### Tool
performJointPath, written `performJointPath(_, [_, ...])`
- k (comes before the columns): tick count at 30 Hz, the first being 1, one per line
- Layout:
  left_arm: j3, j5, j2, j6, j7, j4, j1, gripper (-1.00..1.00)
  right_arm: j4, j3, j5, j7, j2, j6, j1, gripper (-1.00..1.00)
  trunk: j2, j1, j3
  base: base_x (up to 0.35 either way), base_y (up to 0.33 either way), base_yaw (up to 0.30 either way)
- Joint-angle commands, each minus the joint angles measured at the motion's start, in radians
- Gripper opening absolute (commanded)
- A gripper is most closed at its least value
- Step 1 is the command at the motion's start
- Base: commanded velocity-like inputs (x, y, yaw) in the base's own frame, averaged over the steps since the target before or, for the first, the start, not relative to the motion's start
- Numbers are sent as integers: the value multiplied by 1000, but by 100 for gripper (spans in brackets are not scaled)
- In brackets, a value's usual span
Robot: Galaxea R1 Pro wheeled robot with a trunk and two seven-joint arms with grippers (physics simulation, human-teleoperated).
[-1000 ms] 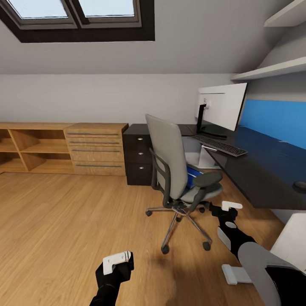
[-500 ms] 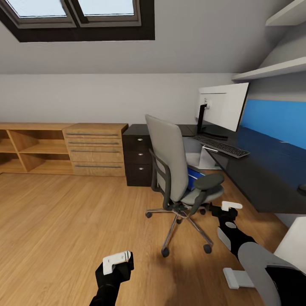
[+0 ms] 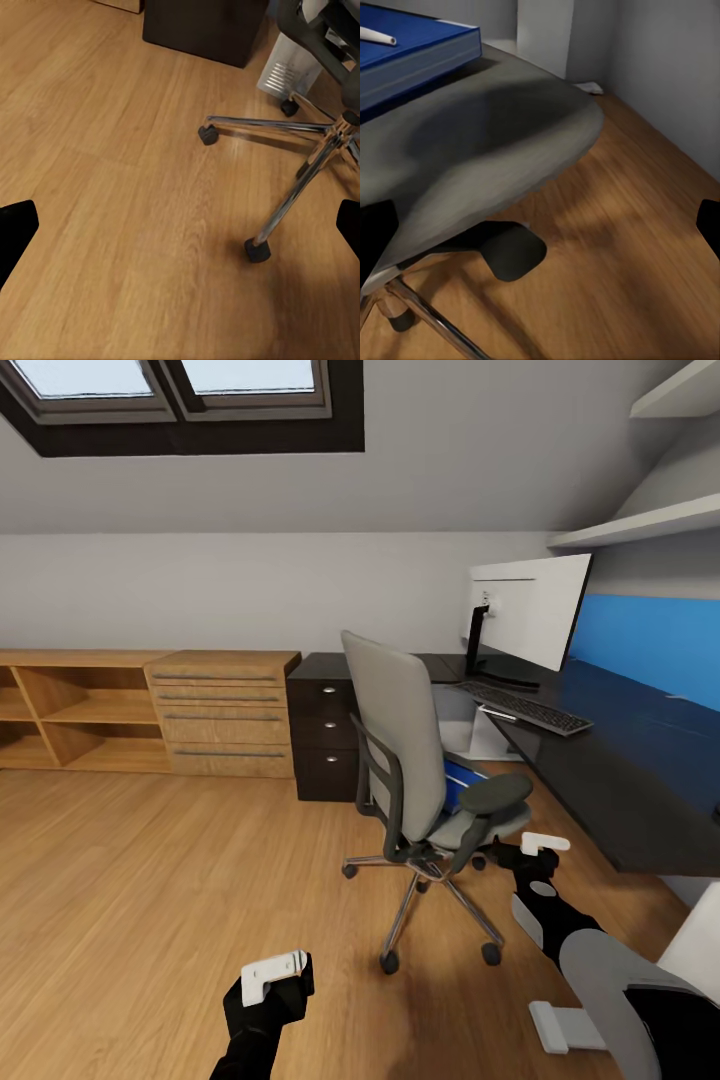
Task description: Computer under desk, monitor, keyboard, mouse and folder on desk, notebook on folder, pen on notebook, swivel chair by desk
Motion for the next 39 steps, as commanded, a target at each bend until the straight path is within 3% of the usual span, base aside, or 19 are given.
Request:
performJointPath(1, [-1, 8, 0, 3, 6, -2, 0, 100, 1, -2, -6, 2, 0, -5, -1, 100, 0, 0, -1, 21, 0, 0])
performJointPath(19, [-3, 7, 1, 3, 5, -2, 0, 100, -1, 8, 0, 23, 4, -6, -1, 100, 0, 0, -1, 2, 0, 0])
performJointPath(27, [4, 7, 1, 7, 3, -2, 0, 100, -1, 9, 1, 89, 8, -8, -1, 100, 0, 0, -1, 0, 0, 0])
performJointPath(33, [7, 7, 2, 7, 3, -2, 0, 100, 4, 8, -5, 89, 37, -78, -1, 100, 0, 0, -1, 0, 0, 0])
performJointPath(39, [9, 7, 2, 6, 3, -2, 0, 100, 4, 7, -7, 78, 63, -92, -1, 100, 0, 0, 0, 0, 0, 59])
